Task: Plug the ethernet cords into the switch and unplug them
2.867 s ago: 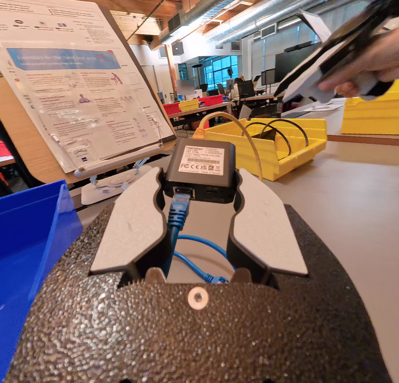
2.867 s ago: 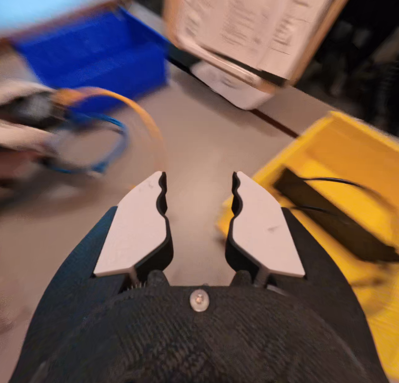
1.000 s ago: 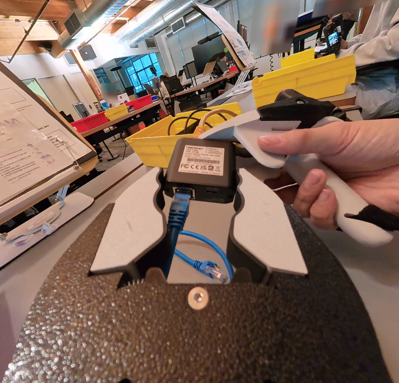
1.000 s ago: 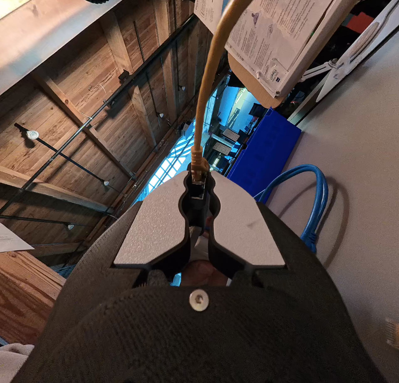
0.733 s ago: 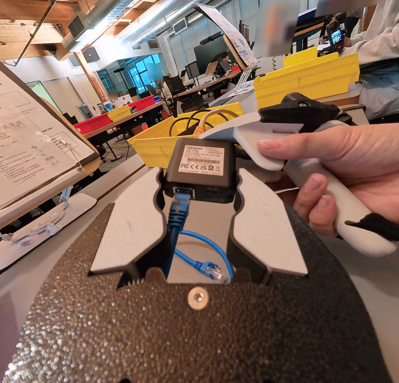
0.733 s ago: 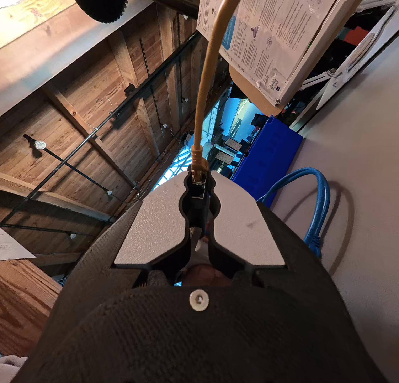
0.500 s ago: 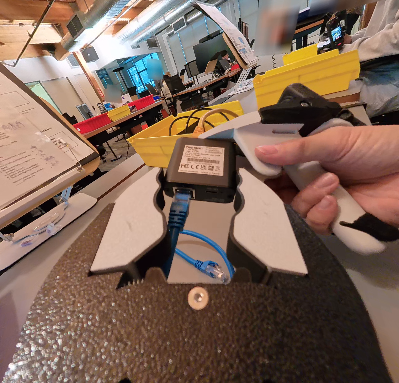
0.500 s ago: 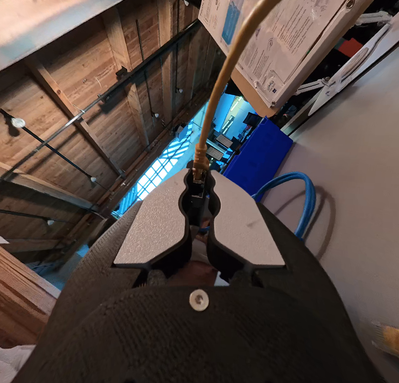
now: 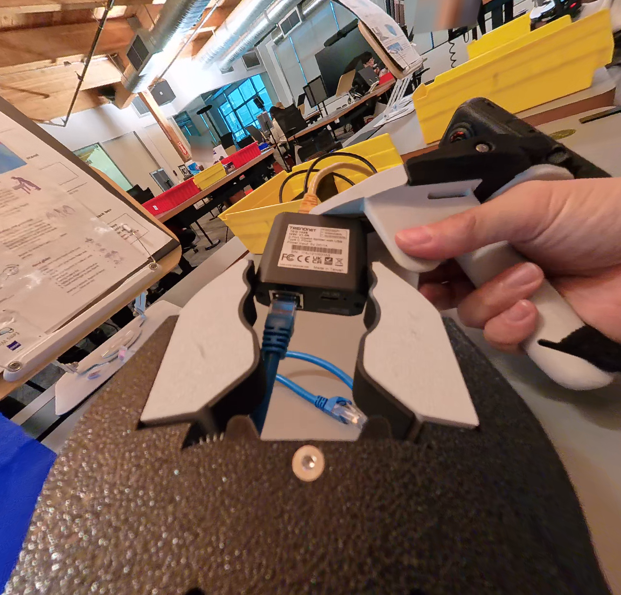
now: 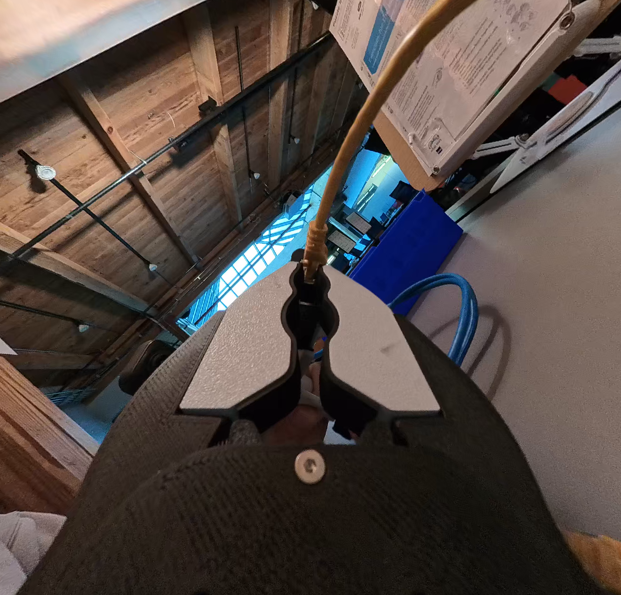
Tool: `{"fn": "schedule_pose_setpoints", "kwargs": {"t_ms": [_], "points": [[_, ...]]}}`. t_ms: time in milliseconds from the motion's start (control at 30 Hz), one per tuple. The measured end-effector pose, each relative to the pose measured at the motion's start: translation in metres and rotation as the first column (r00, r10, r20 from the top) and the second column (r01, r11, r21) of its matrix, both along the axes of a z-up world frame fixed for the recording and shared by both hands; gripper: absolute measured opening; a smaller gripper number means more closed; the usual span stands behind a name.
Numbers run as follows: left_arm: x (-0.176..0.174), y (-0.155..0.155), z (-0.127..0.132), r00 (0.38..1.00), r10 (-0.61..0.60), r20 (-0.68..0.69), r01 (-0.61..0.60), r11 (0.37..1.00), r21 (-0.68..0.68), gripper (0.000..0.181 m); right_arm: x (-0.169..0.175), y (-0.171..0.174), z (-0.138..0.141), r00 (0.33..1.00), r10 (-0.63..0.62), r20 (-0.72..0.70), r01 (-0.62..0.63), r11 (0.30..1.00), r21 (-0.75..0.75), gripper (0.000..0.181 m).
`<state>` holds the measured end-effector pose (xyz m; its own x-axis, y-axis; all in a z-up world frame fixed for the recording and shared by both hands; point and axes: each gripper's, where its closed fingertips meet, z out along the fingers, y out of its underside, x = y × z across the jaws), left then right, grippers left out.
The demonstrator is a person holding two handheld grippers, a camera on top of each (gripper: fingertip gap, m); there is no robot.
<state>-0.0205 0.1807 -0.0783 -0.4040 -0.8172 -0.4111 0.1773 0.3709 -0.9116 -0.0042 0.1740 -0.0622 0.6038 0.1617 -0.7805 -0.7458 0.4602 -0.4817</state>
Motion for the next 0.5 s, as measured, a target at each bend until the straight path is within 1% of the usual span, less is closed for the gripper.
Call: {"fn": "schedule_pose_setpoints", "kwargs": {"t_ms": [33,133,200,233,333,433,500], "points": [[-0.0006,0.0004,0.0009,1.000,-0.001,0.004,0.001,1.000,-0.007,0.062,0.0002,0.0007,0.0007,1.000,0.003,-0.011,-0.003,1.000,0.011,0.009],[-0.0021,0.0020,0.0036,1.000,-0.016,0.002,0.016,0.999,-0.045,0.062,0.0003,0.0031,0.0014,0.994,0.073,-0.087,-0.068,0.996,0.055,0.013],[-0.0028,0.0016,0.0049,1.000,-0.025,0.004,0.025,0.998,-0.066,0.062,0.0017,0.0036,-0.0004,0.992,0.066,-0.110,-0.060,0.996,0.059,0.019],[-0.0025,0.0016,0.0042,1.000,-0.023,0.001,0.023,0.998,-0.064,0.062,0.0011,0.0031,0.0005,0.992,0.067,-0.109,-0.060,0.996,0.070,0.013],[-0.0024,0.0014,0.0033,1.000,-0.026,0.000,0.026,0.997,-0.069,0.062,0.0004,0.0029,0.0013,0.989,0.075,-0.125,-0.064,0.994,0.094,0.012],[-0.0021,0.0012,0.0020,1.000,-0.027,-0.003,0.027,0.998,-0.064,0.062,0.0002,0.0022,0.0012,0.996,0.037,-0.083,-0.032,0.998,0.063,0.011],[-0.0021,0.0010,0.0026,1.000,-0.031,-0.005,0.031,0.997,-0.076,0.062,0.0008,0.0023,0.0021,0.993,0.046,-0.112,-0.036,0.995,0.093,0.012]]}}
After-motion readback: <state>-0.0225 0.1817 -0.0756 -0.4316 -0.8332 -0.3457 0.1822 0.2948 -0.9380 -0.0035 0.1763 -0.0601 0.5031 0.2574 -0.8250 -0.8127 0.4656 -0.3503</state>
